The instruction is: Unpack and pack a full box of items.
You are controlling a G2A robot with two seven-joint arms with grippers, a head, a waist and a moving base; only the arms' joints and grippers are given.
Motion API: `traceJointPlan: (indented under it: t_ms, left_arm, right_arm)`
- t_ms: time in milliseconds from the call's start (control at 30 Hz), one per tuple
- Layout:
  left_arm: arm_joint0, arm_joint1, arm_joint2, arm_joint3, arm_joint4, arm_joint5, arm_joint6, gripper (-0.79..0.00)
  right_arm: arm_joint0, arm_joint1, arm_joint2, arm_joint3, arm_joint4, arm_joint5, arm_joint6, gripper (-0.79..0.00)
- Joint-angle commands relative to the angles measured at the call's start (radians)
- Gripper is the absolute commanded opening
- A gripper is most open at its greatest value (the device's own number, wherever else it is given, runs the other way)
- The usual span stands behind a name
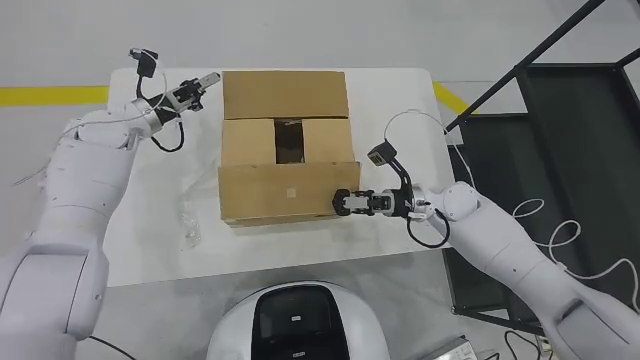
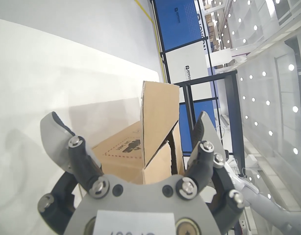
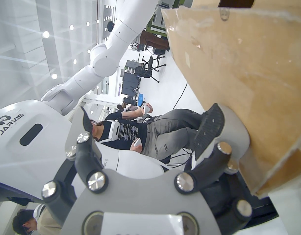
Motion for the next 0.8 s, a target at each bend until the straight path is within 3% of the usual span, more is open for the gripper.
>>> traceJointPlan:
  t_ms: [0,367,533,767]
  left_arm:
    - [-0.001,-0.009,0.004,0.001,-0.029,-0.012,-0.024,0.000]
    - [-0.024,-0.055,0.035,0.012,-0.106,-0.068,-0.051,0.000]
    - [-0.035,-0.062,0.024,0.028,-0.162,-0.117,-0.087,0.000]
    - [-0.029,-0.052,-0.014,0.030,-0.276,-0.192,-0.222,0.000]
  right_arm:
    - [0.002,-0.003,0.005,0.002,-0.001,0.001,0.006,0.000]
    - [-0.009,-0.013,0.035,0.021,-0.013,0.008,0.027,0.000]
    - [-0.014,-0.018,0.046,0.018,-0.028,0.019,0.028,0.000]
    - [-0.017,-0.028,0.051,0.017,-0.053,0.029,0.020,0.000]
